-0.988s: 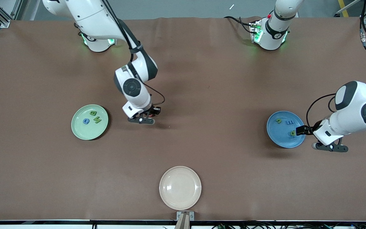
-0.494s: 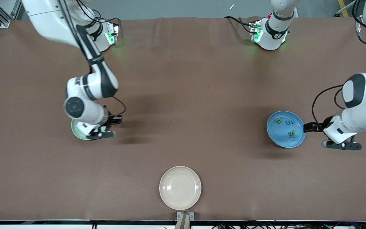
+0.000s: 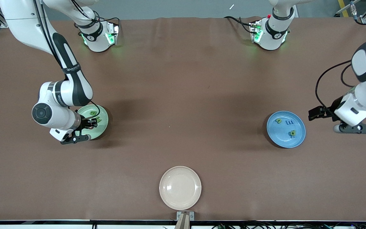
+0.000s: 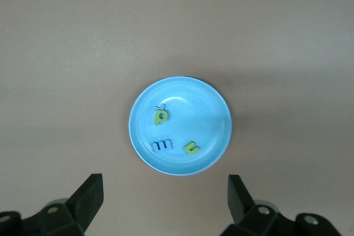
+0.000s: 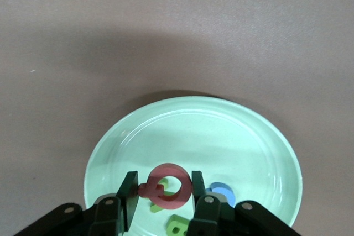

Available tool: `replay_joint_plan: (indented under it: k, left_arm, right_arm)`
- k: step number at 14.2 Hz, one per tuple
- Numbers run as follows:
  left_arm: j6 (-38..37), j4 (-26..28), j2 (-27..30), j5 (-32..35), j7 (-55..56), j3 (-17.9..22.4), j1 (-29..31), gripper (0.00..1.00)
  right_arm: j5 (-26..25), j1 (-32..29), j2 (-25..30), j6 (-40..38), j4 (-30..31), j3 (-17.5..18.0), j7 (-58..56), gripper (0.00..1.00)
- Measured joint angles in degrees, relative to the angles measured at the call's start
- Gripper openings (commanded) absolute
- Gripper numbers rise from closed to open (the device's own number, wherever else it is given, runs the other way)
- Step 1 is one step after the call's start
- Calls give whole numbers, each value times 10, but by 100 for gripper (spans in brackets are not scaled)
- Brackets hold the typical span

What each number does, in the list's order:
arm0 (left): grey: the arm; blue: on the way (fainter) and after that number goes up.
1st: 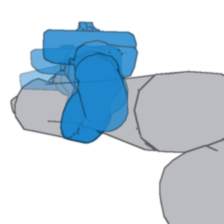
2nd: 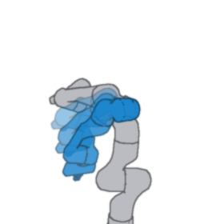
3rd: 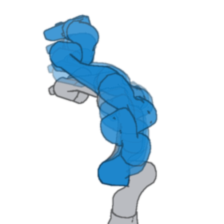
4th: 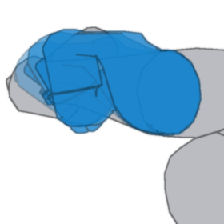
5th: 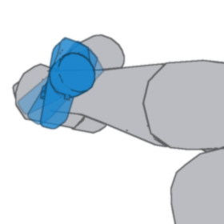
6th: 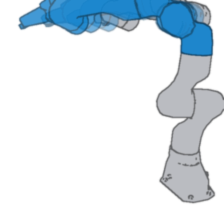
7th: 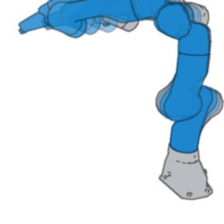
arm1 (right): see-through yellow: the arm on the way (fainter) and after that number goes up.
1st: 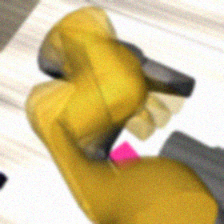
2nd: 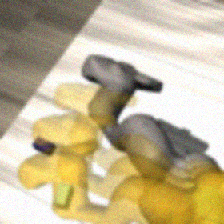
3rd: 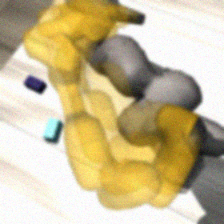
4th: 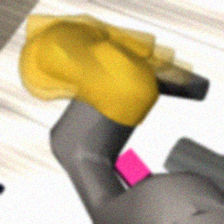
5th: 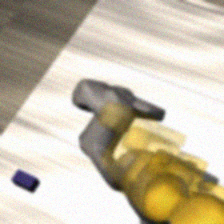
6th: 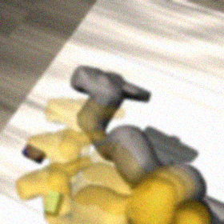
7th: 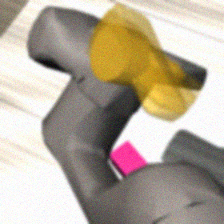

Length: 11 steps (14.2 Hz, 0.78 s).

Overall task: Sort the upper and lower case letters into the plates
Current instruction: 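Release the pink Q on the green plate and lift the right gripper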

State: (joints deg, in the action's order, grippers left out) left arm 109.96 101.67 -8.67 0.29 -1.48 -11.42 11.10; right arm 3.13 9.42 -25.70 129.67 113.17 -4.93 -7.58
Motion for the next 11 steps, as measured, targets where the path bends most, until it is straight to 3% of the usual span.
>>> replay_joint_plan:
  k: [5,6,7,8,11]
  left_arm:
    - [-15,8,49,-26,0,38,-38,99]
    - [-20,9,58,-29,0,47,-48,99]
    - [-26,9,67,-30,0,59,-59,99]
    - [-29,9,74,-30,0,74,-74,99]
    - [-32,9,94,-40,0,123,-116,99]
  right_arm:
    - [-3,-9,-29,23,-3,0,0,4]
    - [-3,-11,-33,24,-6,0,0,25]
    - [-3,-12,-37,24,-8,0,0,88]
    - [-3,-14,-38,24,-10,0,0,100]
    - [-3,-14,-39,22,-17,0,0,100]
